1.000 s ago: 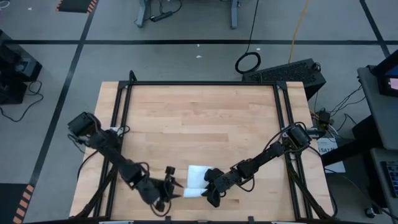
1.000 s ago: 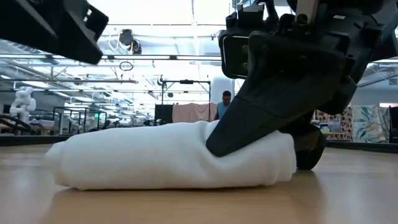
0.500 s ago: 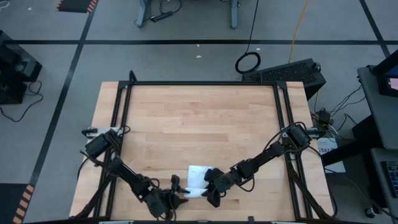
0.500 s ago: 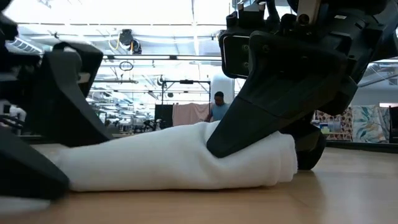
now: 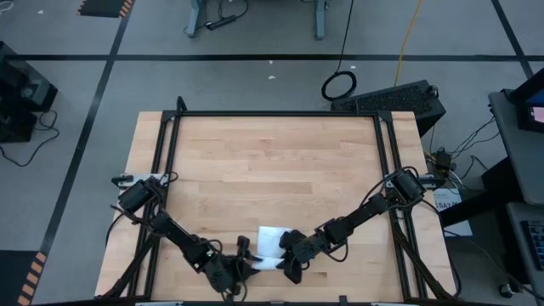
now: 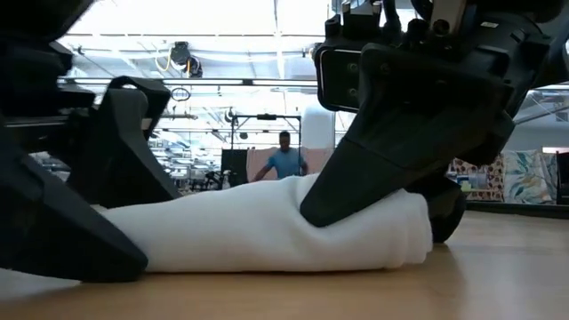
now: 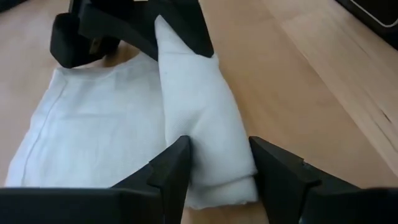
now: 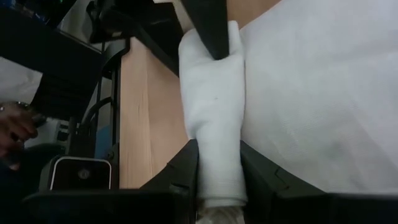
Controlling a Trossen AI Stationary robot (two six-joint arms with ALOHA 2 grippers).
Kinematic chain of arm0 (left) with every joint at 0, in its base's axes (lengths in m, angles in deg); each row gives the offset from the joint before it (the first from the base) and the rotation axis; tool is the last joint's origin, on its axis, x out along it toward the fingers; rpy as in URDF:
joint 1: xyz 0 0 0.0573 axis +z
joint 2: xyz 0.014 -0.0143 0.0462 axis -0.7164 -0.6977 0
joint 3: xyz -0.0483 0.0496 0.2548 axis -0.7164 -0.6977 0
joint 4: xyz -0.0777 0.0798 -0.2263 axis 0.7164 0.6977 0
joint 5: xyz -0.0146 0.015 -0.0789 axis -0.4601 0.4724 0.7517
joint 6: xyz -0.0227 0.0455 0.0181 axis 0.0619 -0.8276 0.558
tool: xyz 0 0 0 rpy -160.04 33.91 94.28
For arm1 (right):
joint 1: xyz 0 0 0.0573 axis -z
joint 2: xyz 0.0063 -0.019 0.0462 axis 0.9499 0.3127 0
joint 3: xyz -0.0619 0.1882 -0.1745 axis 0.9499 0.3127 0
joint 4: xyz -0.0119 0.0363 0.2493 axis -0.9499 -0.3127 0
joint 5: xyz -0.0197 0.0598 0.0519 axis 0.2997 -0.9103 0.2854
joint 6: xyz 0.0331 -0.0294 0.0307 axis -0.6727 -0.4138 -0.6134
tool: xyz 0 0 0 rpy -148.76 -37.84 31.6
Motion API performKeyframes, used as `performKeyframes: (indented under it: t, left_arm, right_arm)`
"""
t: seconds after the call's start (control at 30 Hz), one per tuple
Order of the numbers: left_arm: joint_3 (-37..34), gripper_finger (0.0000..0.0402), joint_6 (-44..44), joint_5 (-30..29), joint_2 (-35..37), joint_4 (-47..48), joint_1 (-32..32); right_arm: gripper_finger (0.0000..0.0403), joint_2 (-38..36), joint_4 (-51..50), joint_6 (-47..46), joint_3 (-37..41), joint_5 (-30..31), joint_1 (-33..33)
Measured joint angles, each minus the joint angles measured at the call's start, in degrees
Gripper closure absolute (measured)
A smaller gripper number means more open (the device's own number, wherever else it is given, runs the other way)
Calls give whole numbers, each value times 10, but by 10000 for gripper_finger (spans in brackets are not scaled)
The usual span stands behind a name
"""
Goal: Roll napkin
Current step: Roll the white table napkin
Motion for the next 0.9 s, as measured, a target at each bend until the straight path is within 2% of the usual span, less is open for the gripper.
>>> performKeyframes:
  t: [0.1, 0.23, 0.27, 0.47, 0.6, 0.73, 0.9]
  left_arm:
    - [0, 263, -4, 11, 5, 4, 5]
    - [-1, 355, -16, 58, 30, 19, 15]
    - [-2, 367, -15, 71, 39, 27, 16]
    - [-2, 366, 43, 112, 80, 108, 32]
    - [-2, 366, 64, 166, 85, 116, 42]
    - [-2, 364, 81, 189, 85, 111, 48]
    - [2, 363, 74, 189, 85, 111, 51]
  right_arm:
    - [332, 0, 1, 9, 0, -3, 0]
    - [326, 0, 2, 36, 1, -9, -1]
    - [320, 0, 2, 47, 1, -11, -1]
    - [251, -32, -21, 100, 2, -21, 0]
    - [204, -79, -104, 117, 3, -17, -2]
    - [191, -110, -177, 142, 2, 52, -23]
    - [208, -112, -169, 205, 2, 221, -57]
